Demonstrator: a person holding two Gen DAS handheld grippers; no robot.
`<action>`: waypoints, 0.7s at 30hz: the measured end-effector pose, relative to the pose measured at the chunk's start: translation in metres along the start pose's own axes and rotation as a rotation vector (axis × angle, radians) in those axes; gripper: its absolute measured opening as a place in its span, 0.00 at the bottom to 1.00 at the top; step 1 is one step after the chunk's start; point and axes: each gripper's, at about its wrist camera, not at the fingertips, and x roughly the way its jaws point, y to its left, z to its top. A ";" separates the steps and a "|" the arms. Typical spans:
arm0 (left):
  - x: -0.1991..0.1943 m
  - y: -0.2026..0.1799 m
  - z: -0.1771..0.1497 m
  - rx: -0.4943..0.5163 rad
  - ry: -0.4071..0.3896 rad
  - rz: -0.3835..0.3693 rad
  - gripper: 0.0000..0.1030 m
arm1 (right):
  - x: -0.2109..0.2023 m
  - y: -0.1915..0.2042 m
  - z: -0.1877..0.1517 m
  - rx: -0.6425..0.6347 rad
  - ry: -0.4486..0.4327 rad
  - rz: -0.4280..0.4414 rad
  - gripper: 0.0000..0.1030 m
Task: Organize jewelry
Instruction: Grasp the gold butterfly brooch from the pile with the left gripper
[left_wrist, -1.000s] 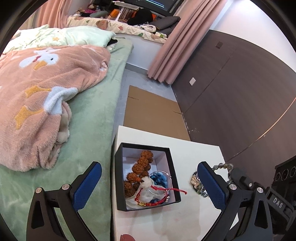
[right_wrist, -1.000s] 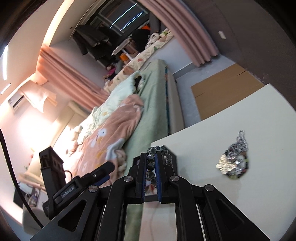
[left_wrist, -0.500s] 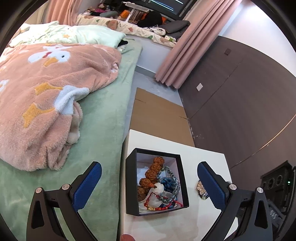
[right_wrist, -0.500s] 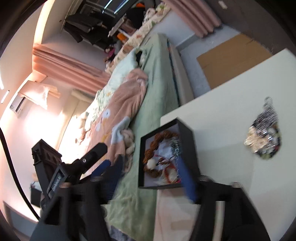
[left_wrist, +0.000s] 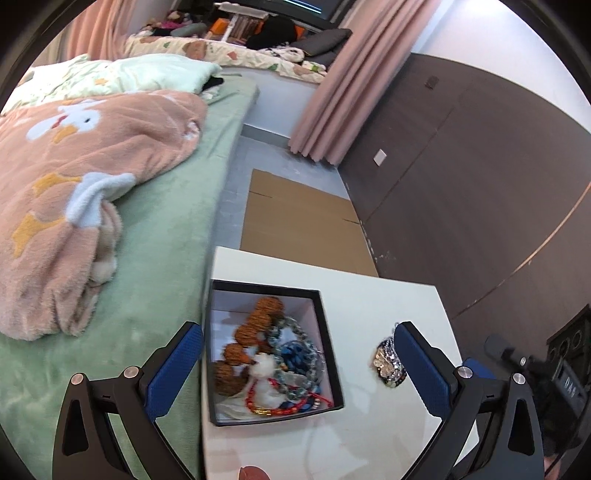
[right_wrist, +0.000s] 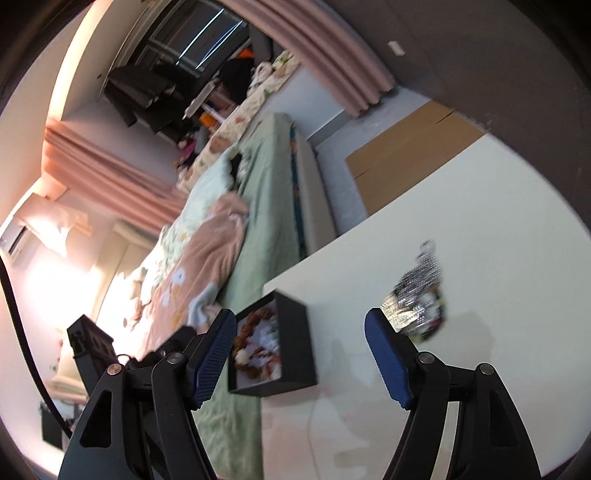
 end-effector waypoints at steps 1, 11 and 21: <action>0.001 -0.003 -0.001 0.007 0.000 0.001 1.00 | -0.004 -0.004 0.003 0.007 -0.007 -0.014 0.71; 0.015 -0.052 -0.008 0.074 -0.018 -0.012 1.00 | -0.033 -0.038 0.019 0.038 -0.024 -0.111 0.71; 0.037 -0.088 -0.017 0.126 -0.019 -0.008 1.00 | -0.041 -0.078 0.037 0.140 0.004 -0.208 0.71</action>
